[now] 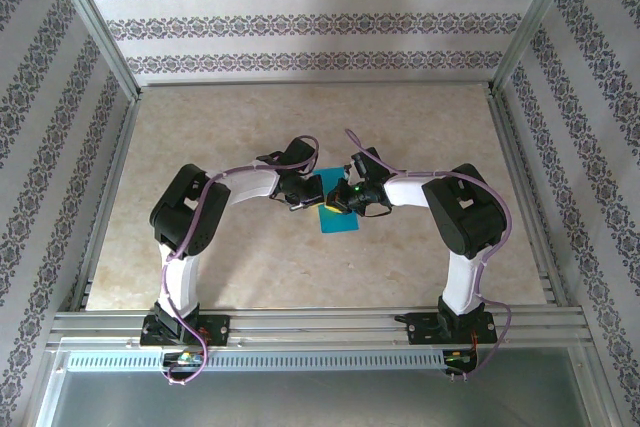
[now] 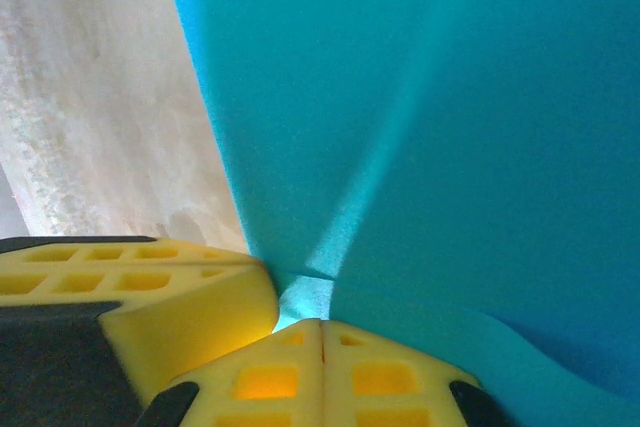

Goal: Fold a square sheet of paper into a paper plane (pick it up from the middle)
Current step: Fold the triangle a second time at the center of the table.

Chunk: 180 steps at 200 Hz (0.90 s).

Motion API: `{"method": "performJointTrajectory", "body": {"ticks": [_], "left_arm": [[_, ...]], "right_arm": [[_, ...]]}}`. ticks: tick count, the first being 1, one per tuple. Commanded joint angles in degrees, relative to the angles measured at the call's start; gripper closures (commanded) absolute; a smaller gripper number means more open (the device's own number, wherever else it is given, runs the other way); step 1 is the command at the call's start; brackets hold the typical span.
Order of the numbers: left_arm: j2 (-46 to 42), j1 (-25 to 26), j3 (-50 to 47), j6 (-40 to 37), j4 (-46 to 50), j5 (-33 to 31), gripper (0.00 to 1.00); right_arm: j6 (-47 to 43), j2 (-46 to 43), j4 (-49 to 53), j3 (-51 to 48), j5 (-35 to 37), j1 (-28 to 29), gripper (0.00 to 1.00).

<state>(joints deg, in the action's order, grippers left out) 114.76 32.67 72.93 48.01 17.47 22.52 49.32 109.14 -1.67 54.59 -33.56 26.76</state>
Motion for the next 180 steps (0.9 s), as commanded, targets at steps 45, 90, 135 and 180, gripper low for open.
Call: {"method": "performJointTrajectory", "body": {"ticks": [45, 90, 135, 180], "left_arm": [[2.4, 0.9, 1.6, -2.6, 6.2, -3.4, 1.00], [2.9, 0.9, 2.2, -3.9, 7.9, -4.2, 1.00], [3.4, 1.0, 2.9, -4.0, 8.2, -3.9, 1.00], [3.3, 1.1, 3.9, -4.5, 8.8, -4.0, 1.00]], "right_arm": [[0.4, -1.5, 1.0, -1.8, 0.0, -0.7, 1.00], [-2.9, -5.7, 2.2, -2.8, 1.3, -2.5, 1.00], [-3.7, -3.1, 2.6, -4.1, 3.1, -3.6, 1.00], [-3.0, -2.2, 4.4, -5.4, 7.0, -3.7, 1.00]]}}
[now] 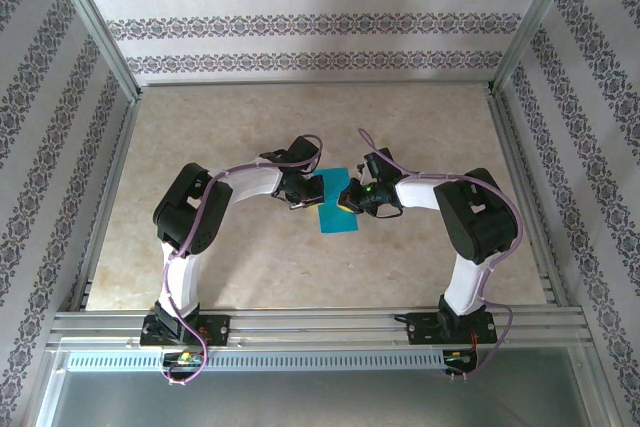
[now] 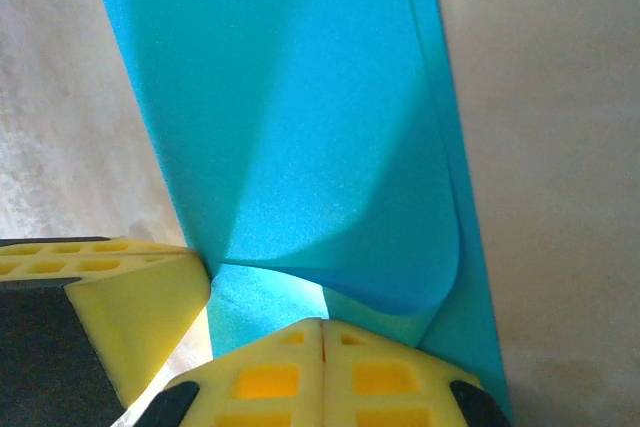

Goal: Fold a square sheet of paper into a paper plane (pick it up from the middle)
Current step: Fold the triangle a second time at the center of the table.

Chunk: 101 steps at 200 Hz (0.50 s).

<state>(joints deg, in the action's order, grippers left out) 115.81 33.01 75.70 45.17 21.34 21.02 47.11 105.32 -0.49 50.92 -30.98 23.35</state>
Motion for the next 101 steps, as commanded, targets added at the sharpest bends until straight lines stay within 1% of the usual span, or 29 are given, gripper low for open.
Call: {"method": "performJointTrajectory", "body": {"ticks": [1, 27, 48, 54, 74, 101], "left_arm": [[2.2, 0.7, 1.1, -1.7, 4.9, -2.5, 1.00], [0.6, 0.6, 3.1, -2.8, 5.1, -1.1, 1.00], [-3.2, 1.1, 2.8, -2.9, 4.0, -0.9, 0.94], [-4.3, 1.3, 2.3, -2.6, 3.4, -0.8, 0.91], [-7.4, 2.8, -0.7, -0.2, -0.1, 0.5, 0.87], [-9.0, 5.0, -5.5, 4.9, -5.9, 2.6, 0.86]], "right_arm": [[-0.7, 1.6, 3.2, -1.8, 4.5, -0.3, 1.00], [0.2, 2.2, 3.9, -2.7, 6.4, -0.2, 1.00], [1.0, 2.5, 4.1, -3.6, 7.7, -0.2, 1.00], [1.3, 2.6, 4.2, -3.8, 8.1, -0.2, 1.00], [2.0, 2.8, 4.4, -4.2, 8.9, -0.2, 1.00], [2.8, 3.1, 4.7, -4.6, 9.6, -0.2, 1.00]]}}
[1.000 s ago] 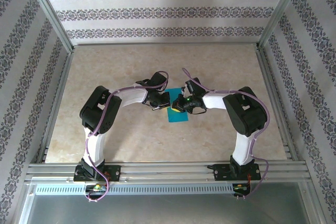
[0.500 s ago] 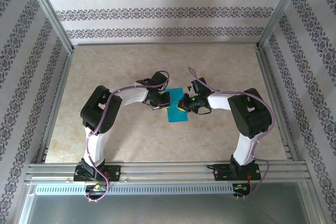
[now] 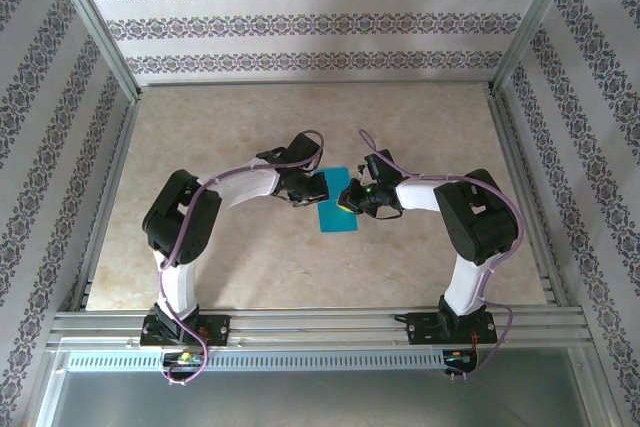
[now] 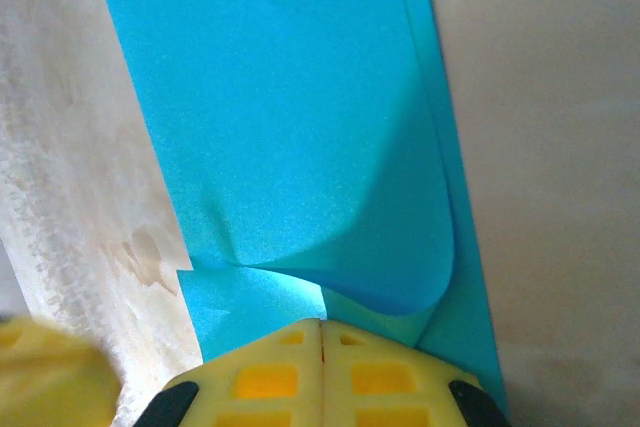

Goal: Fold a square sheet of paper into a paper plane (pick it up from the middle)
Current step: Fold the triangle a second time at the center of the table.

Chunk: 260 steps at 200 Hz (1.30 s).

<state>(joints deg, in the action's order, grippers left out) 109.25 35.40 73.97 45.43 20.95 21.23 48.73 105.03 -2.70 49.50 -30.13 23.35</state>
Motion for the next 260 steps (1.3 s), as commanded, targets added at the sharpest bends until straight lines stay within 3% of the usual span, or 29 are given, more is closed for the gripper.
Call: {"method": "performJointTrajectory", "body": {"ticks": [1, 73, 139, 212, 260], "left_arm": [[-2.4, 2.8, -4.0, 4.9, -5.6, 2.5, 0.86], [1.2, 4.8, -6.8, 8.4, -8.3, 5.1, 0.91], [2.3, 4.5, -7.6, 5.7, -4.2, 0.7, 0.91], [2.2, 4.4, -11.5, 5.8, -4.7, 1.1, 0.92], [-0.3, 4.4, -13.7, 0.8, 1.4, 0.8, 0.92]], "right_arm": [[1.2, 3.4, 6.9, -3.3, 8.8, -0.2, 1.00], [1.8, 3.9, 7.0, -3.5, 8.9, -0.2, 1.00], [1.5, 4.3, 7.1, -3.6, 8.5, -0.3, 1.00], [1.2, 4.5, 7.7, -3.2, 8.4, -0.4, 1.00], [1.2, 4.7, 7.8, -3.2, 8.5, -0.4, 1.00]]}}
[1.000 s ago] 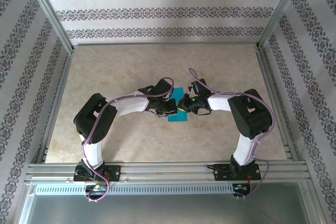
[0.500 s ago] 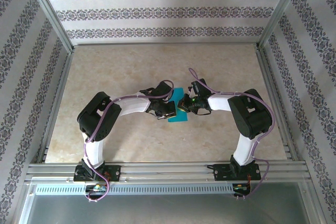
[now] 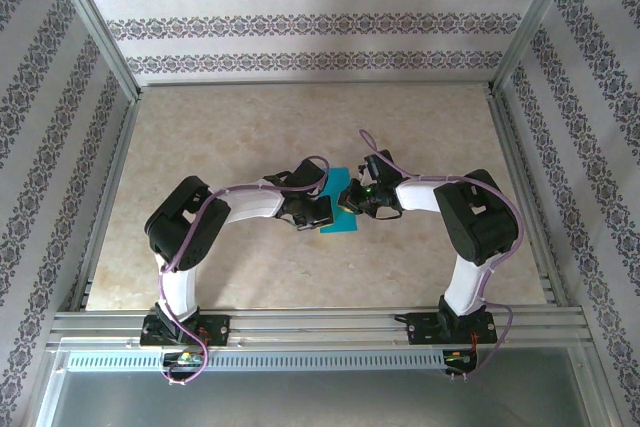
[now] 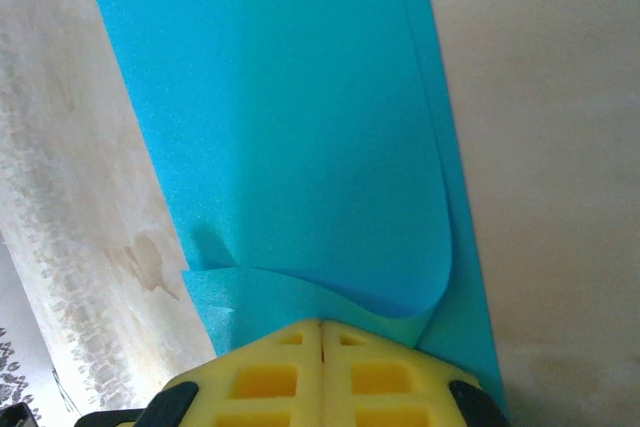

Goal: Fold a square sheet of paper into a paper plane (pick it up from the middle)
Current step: Fold the triangle a second time at the center of the table.

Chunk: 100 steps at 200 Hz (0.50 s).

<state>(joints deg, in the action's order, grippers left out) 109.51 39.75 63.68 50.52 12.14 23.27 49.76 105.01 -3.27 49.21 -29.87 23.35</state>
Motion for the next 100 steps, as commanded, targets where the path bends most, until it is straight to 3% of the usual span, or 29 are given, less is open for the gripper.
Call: {"method": "performJointTrajectory", "body": {"ticks": [1, 40, 68, 100], "left_arm": [[-0.7, 0.1, -3.4, -4.4, 10.3, -1.1, 0.92], [-4.1, 0.1, -6.2, -9.2, 13.7, 2.5, 0.93], [-6.5, -0.6, -2.0, -13.7, 20.3, -2.3, 0.94], [-9.2, -1.5, -0.2, -10.0, 11.6, -3.3, 0.95]], "right_arm": [[0.2, 4.7, 8.4, -2.9, 8.2, -0.4, 1.00], [0.2, 4.6, 8.5, -2.8, 8.2, -0.5, 1.00], [0.3, 4.7, 8.4, -2.9, 8.4, -0.5, 1.00], [0.5, 5.1, 8.2, -2.5, 8.1, -0.5, 1.00]]}}
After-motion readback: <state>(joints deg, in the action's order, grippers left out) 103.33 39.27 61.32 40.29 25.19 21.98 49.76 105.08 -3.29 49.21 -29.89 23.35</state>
